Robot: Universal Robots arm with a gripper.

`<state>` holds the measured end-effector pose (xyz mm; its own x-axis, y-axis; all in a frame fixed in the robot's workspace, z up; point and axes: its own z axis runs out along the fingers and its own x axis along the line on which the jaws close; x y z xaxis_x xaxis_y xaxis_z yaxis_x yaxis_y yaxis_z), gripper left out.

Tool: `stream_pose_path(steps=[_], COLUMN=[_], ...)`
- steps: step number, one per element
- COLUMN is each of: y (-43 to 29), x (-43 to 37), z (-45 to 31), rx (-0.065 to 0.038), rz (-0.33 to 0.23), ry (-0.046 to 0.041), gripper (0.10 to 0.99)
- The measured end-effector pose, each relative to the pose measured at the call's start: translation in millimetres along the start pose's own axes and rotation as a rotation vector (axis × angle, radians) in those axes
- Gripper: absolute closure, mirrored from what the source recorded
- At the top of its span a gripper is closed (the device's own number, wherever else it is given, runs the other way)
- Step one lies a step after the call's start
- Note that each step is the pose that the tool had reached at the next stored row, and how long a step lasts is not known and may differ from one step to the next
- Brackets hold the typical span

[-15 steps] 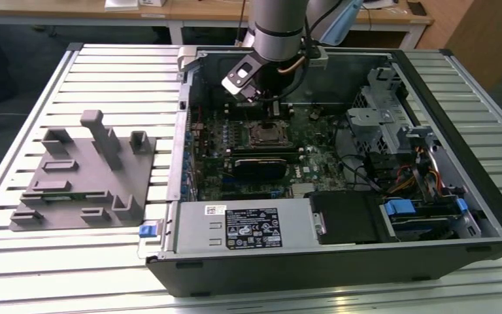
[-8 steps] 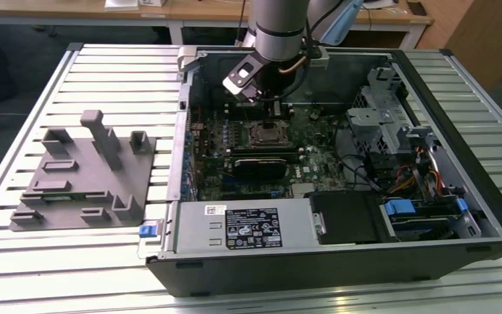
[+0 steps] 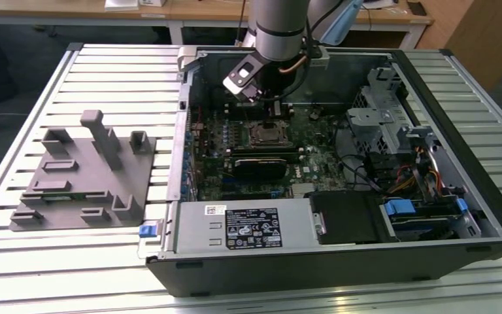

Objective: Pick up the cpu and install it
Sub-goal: 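Install the first cpu locking lever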

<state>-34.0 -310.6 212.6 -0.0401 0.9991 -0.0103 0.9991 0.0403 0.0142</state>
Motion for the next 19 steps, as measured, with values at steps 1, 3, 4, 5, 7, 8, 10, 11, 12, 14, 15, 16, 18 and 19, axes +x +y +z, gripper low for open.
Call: stream_pose_path(steps=[1, 3, 4, 5, 7, 8, 10, 11, 12, 14, 15, 16, 18, 19], y=[0.0, 0.0, 0.0, 0.0, 0.1, 0.1, 0.1, 0.1, 0.1, 0.2, 0.2, 0.1, 0.1, 0.1], x=[0.0, 0.0, 0.0, 0.0, -0.1, -0.1, -0.1, -0.1, -0.1, -0.1, -0.1, -0.1, -0.1, -0.1], z=[-0.4, -1.6, -2.3, -3.1, -5.0, -5.9, -7.1, -7.7, -8.2, -8.9, -9.0, -9.1, -9.6, -9.8], rx=[0.0, 0.0, 0.0, 0.0, 0.0, 0.0, 0.0, 0.0, 0.0, 0.0, 0.0, 0.0, 0.0, 0.0], rz=[0.0, 0.0, 0.0, 0.0, 0.0, 0.0, 0.0, 0.0, 0.0, 0.0, 0.0, 0.0, 0.0, 0.0], ry=[0.0001, 0.0002, 0.0002, 0.0003, 0.0003, 0.0003, 0.0002, 0.0002, 0.0003, 0.0004, 0.0005, 0.0005, 0.0003, 0.0002], gripper=[0.98, 0.98, 0.98, 0.98, 0.98, 0.98, 0.98, 0.98, 0.98, 0.98, 0.98, 0.98, 0.98, 0.98])
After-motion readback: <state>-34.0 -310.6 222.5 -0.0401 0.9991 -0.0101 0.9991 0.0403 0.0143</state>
